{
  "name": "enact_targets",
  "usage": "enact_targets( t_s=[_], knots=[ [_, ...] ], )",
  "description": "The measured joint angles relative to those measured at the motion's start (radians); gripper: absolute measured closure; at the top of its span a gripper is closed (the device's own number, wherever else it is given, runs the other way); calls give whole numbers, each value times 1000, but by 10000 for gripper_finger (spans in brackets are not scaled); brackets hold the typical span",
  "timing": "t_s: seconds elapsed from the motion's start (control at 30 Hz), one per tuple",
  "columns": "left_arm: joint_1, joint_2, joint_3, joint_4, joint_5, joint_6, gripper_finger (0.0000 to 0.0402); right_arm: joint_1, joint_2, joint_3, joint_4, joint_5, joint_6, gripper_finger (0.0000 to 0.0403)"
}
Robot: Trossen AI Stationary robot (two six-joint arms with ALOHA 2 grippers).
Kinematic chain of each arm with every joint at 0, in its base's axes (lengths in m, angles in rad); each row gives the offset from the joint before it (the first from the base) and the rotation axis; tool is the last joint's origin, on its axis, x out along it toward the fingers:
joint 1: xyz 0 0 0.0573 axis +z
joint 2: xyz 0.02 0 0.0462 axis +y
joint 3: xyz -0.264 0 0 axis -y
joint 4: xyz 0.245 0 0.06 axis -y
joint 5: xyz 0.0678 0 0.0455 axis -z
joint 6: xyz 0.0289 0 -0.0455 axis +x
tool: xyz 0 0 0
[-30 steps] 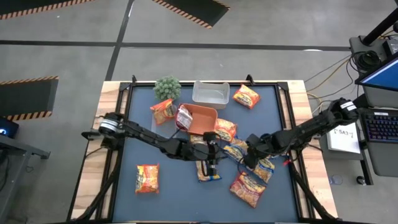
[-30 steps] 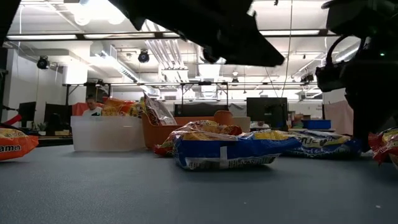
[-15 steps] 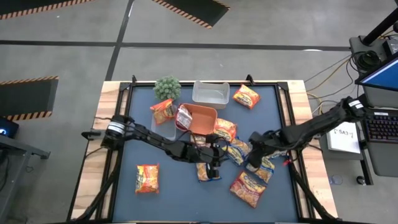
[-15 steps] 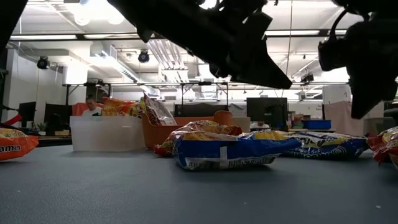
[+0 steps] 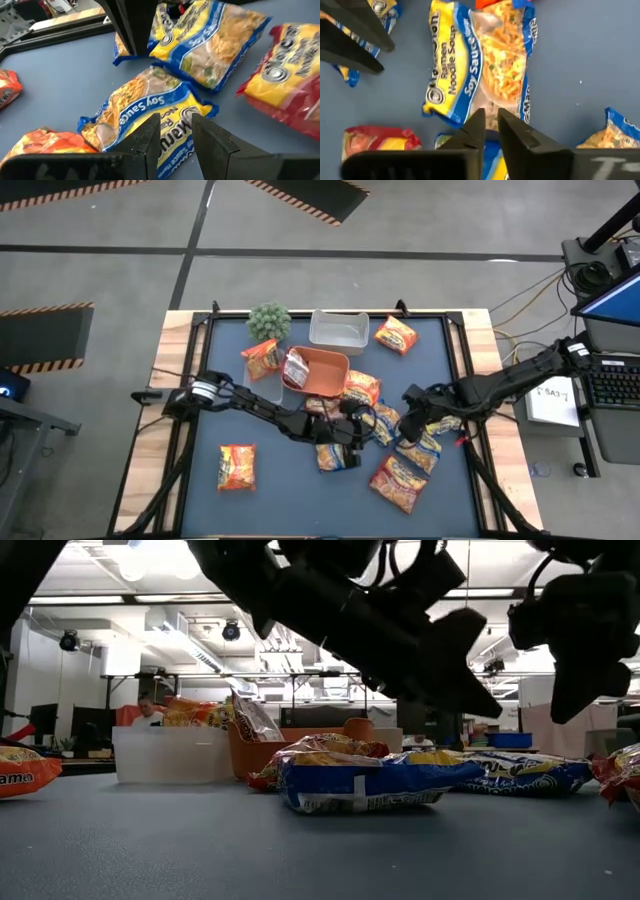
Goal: Sort Maruchan noodles
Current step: Put the blue noodle pack into the gray bin
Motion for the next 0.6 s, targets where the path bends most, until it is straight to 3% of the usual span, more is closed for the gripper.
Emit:
enact_targets(
  t_s=[0.33, 0.6],
  knots=[
    [8, 36, 11, -3, -1, 1, 308, -110, 1, -4, -19, -4, -109, 203],
    [16, 44, 11, -6, 0, 2, 308, -213, 1, -56, 42, -67, -177, 127]
  ],
)
